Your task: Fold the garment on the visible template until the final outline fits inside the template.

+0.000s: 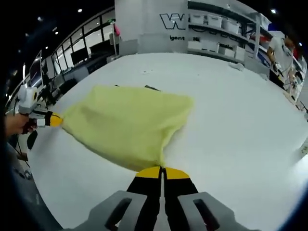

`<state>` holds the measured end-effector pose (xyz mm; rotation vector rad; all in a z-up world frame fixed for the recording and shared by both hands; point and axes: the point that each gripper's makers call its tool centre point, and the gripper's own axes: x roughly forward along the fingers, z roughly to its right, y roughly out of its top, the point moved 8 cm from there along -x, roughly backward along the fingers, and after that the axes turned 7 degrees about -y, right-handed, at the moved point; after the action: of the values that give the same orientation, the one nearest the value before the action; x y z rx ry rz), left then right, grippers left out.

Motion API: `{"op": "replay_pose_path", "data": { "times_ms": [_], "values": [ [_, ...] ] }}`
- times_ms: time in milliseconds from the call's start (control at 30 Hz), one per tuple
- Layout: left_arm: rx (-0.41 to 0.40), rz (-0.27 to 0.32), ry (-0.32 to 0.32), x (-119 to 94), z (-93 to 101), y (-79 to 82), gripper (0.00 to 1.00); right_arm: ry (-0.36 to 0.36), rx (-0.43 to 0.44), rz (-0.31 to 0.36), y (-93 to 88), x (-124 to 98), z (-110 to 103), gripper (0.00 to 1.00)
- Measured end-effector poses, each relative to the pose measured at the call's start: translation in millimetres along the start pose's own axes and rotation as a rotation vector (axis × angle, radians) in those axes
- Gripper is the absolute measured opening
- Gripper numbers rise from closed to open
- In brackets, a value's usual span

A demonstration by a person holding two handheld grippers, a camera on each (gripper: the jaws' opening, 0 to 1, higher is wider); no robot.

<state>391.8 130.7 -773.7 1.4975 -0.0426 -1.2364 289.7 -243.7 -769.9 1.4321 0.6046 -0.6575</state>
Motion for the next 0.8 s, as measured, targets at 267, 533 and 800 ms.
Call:
{"op": "replay_pose_path", "data": {
  "times_ms": [267,533,800],
  "values": [
    [-0.034,0.018,0.008,-7,-1.3,-6.6,0.05,0.105,-0.198,0.086,-4.1,-6,2,0.0],
    [-0.069,0.029,0.002,-17,8.2,-15.9,0.05,0.173,-0.248,0.084,-7.1,-8,15,0.0],
    [-0.133,0.069,0.007,-27,10.6,-23.3,0.06,0.157,-0.18,0.06,-9.6,-17,30,0.0]
  ]
}}
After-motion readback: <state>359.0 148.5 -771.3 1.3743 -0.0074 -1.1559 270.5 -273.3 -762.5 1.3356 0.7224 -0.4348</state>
